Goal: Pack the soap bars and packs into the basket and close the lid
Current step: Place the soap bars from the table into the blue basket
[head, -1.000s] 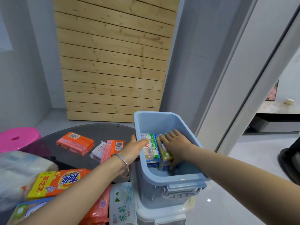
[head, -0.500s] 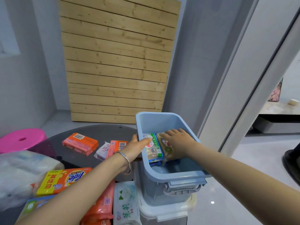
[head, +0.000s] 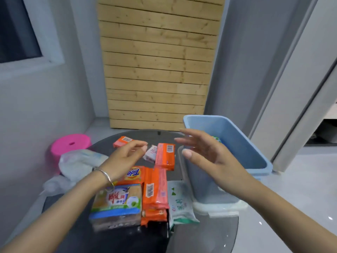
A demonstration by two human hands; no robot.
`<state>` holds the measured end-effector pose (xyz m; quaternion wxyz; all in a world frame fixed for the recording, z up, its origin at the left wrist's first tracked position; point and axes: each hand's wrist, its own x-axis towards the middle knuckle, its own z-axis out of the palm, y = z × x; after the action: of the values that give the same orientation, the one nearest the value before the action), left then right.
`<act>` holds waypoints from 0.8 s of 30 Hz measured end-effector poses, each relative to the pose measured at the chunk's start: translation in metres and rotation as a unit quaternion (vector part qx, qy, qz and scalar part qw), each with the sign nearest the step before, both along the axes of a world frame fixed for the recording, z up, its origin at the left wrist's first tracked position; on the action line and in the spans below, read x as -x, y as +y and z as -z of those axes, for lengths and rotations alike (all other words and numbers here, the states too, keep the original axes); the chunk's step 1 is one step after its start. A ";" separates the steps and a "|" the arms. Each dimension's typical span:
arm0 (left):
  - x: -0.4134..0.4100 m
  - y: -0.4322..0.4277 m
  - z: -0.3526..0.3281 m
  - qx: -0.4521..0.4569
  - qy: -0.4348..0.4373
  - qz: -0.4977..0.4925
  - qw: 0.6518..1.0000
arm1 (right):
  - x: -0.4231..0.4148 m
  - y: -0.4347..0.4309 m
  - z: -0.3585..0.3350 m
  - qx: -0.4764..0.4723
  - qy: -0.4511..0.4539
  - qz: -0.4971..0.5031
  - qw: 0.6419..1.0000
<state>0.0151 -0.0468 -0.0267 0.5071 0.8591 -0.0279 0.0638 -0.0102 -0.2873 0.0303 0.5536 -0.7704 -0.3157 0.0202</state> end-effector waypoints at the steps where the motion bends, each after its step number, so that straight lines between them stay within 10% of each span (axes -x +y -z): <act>1: 0.009 0.013 0.002 -0.006 0.000 -0.007 1.000 | 0.005 0.009 0.007 -0.009 0.025 -0.009 1.000; 7: 0.051 0.047 0.039 -0.089 0.129 -0.029 0.987 | 0.008 0.053 0.066 0.100 0.112 0.010 0.989; 13: 0.053 0.052 0.060 -0.224 0.070 -0.029 0.972 | 0.000 0.070 0.096 0.082 0.206 0.052 0.974; 24: 0.079 0.075 0.083 -0.173 0.134 0.044 0.975 | 0.017 0.096 0.144 0.379 -0.097 -0.002 0.920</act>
<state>-0.0640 0.0279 -0.1094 0.3525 0.9323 -0.0084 -0.0801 -0.0271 -0.1909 -0.1132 0.1868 -0.9202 -0.3377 0.0649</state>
